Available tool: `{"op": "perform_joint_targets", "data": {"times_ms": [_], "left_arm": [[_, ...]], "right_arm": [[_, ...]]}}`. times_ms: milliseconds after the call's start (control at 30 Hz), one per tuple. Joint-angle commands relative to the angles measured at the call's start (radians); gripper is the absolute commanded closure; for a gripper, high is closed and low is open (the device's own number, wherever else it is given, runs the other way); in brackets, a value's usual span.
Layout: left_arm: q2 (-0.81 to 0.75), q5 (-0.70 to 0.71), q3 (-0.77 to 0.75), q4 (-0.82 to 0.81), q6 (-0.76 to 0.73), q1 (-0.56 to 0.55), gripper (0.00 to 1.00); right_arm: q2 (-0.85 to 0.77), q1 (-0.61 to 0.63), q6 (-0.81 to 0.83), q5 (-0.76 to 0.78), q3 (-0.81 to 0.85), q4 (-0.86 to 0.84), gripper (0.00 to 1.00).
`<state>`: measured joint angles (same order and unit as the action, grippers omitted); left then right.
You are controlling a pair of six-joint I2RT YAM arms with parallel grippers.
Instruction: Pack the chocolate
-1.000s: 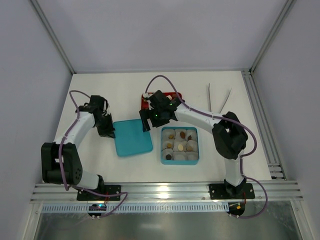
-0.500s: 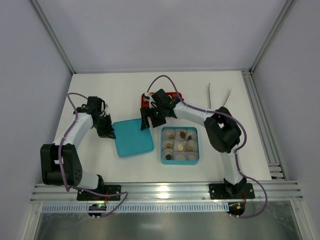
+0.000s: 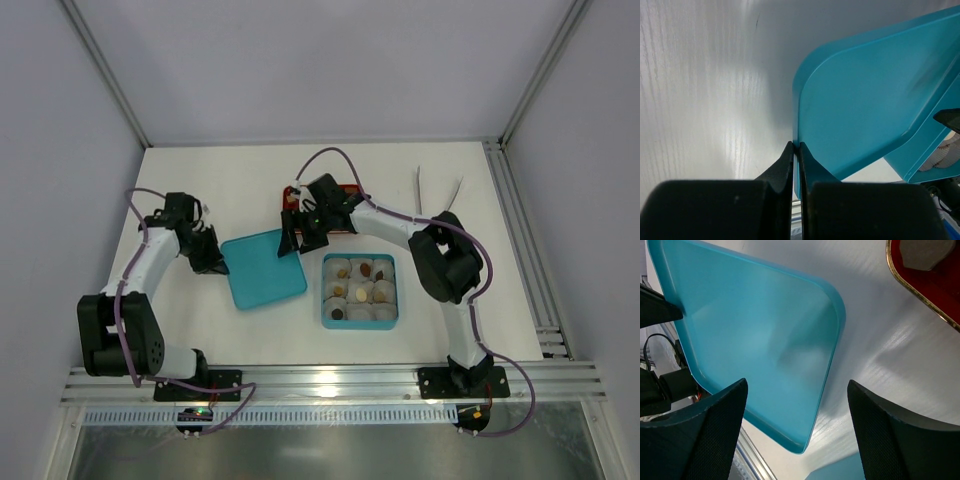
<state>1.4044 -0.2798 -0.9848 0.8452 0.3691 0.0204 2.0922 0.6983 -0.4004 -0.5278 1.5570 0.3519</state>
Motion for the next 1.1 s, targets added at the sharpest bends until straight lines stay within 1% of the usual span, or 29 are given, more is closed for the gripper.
{"op": "perform_joint_targets", "data": {"times_ms": [0, 133, 300, 333, 433, 467, 667, 700, 767, 800, 900, 933, 1000, 1033, 1067], "left_arm": [[-0.039, -0.058, -0.009, -0.028, 0.016, 0.019, 1.0], [-0.047, -0.084, -0.009, -0.035, 0.022, 0.032, 1.0], [-0.05, -0.105, -0.011, -0.044, 0.03, 0.039, 1.0], [-0.051, -0.108, -0.012, -0.046, 0.031, 0.041, 1.0], [-0.059, -0.121, -0.009, -0.054, 0.036, 0.044, 1.0], [-0.064, -0.128, -0.009, -0.054, 0.037, 0.044, 1.0], [-0.082, -0.17, -0.005, -0.07, 0.048, 0.042, 1.0], [-0.085, -0.179, -0.002, -0.074, 0.05, 0.044, 1.0], [-0.09, -0.185, 0.0, -0.074, 0.051, 0.044, 1.0], [-0.094, -0.193, 0.001, -0.078, 0.051, 0.046, 1.0], [-0.113, -0.206, 0.005, -0.089, 0.056, 0.044, 1.0], [-0.117, -0.214, 0.003, -0.089, 0.057, 0.044, 1.0], [-0.134, -0.217, 0.002, -0.089, 0.056, 0.044, 1.0], [-0.14, -0.217, 0.0, -0.093, 0.054, 0.044, 1.0], [-0.156, -0.217, -0.002, -0.098, 0.054, 0.044, 1.0]], "right_arm": [[0.006, -0.005, -0.012, -0.057, 0.023, -0.044, 0.19], [-0.004, -0.005, -0.028, -0.109, 0.014, -0.063, 0.2], [-0.027, -0.01, -0.086, -0.184, -0.017, -0.148, 0.26], [-0.035, -0.01, -0.11, -0.211, -0.028, -0.175, 0.3], [-0.055, -0.016, -0.161, -0.239, -0.047, -0.229, 0.37], [-0.058, -0.016, -0.169, -0.253, -0.052, -0.24, 0.42], [-0.077, -0.017, -0.225, -0.291, -0.067, -0.294, 0.53], [-0.08, -0.017, -0.233, -0.294, -0.069, -0.297, 0.58], [-0.093, -0.02, -0.256, -0.301, -0.081, -0.32, 0.62], [-0.098, -0.022, -0.265, -0.307, -0.087, -0.33, 0.67], [-0.119, -0.023, -0.29, -0.311, -0.101, -0.346, 0.74], [-0.124, -0.026, -0.293, -0.313, -0.106, -0.346, 0.8], [-0.136, -0.028, -0.305, -0.313, -0.112, -0.347, 0.85], [-0.15, -0.031, -0.319, -0.313, -0.118, -0.347, 0.9], [-0.159, -0.036, -0.33, -0.314, -0.124, -0.359, 0.92]]}}
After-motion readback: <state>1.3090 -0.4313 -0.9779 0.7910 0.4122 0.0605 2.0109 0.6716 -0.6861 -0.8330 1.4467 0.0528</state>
